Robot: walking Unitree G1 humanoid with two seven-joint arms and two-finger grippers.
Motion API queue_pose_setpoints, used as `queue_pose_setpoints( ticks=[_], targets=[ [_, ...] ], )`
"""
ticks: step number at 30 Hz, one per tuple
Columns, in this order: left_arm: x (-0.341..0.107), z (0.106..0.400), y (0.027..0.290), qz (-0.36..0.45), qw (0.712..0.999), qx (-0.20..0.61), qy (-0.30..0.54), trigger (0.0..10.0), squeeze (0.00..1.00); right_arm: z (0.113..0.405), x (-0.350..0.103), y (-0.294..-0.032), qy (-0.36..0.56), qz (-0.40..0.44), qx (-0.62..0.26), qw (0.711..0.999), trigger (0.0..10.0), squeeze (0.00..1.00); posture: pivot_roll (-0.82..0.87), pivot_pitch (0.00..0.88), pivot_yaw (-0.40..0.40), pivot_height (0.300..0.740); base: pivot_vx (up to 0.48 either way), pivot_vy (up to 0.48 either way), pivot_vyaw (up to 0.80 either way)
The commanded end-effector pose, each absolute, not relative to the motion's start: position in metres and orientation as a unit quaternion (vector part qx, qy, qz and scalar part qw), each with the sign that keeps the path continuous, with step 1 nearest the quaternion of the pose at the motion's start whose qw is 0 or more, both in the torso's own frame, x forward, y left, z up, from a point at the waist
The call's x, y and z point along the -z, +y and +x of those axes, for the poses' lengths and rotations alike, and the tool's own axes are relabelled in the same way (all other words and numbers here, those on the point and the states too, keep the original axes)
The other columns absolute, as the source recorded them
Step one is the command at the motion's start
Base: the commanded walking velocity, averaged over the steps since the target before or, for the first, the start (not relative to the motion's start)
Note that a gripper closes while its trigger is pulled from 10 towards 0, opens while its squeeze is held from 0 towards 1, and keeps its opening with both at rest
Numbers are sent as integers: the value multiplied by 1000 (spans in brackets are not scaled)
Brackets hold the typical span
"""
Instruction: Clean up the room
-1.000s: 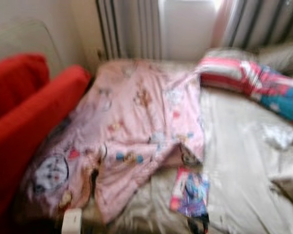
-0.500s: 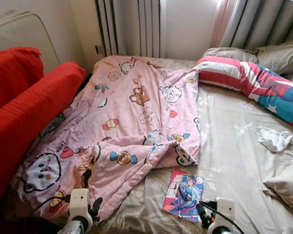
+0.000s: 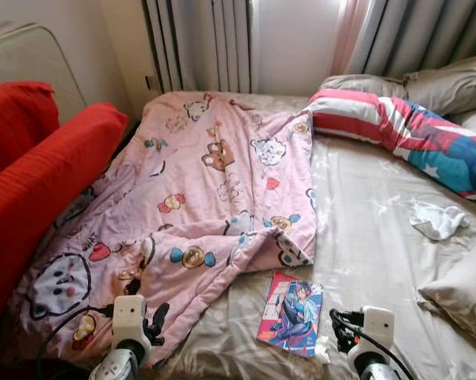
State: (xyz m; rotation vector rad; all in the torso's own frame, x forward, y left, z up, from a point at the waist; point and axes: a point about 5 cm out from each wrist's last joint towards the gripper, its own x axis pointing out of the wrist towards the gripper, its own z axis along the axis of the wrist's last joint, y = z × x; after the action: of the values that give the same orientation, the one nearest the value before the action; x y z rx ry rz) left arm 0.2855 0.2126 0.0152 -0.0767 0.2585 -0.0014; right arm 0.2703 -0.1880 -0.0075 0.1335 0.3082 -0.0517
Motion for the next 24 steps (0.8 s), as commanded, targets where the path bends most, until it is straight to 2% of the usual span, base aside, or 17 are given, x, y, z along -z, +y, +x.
queue_pose_setpoints(
  ticks=[1,10,24],
  targets=[
    [-13,281,214,-34,991,3,130,10000,0,268,11,-185,164,63,17,984,10000,0,-8,182,26,705,0,0,0],
    [-16,284,211,-32,992,11,122,10000,0,269,11,-177,163,71,16,984,10000,0,-5,165,31,657,0,0,0],
    [-19,286,209,-32,992,16,119,10000,0,270,11,-177,165,76,20,983,10000,0,3,189,30,657,0,0,0]
  ],
)
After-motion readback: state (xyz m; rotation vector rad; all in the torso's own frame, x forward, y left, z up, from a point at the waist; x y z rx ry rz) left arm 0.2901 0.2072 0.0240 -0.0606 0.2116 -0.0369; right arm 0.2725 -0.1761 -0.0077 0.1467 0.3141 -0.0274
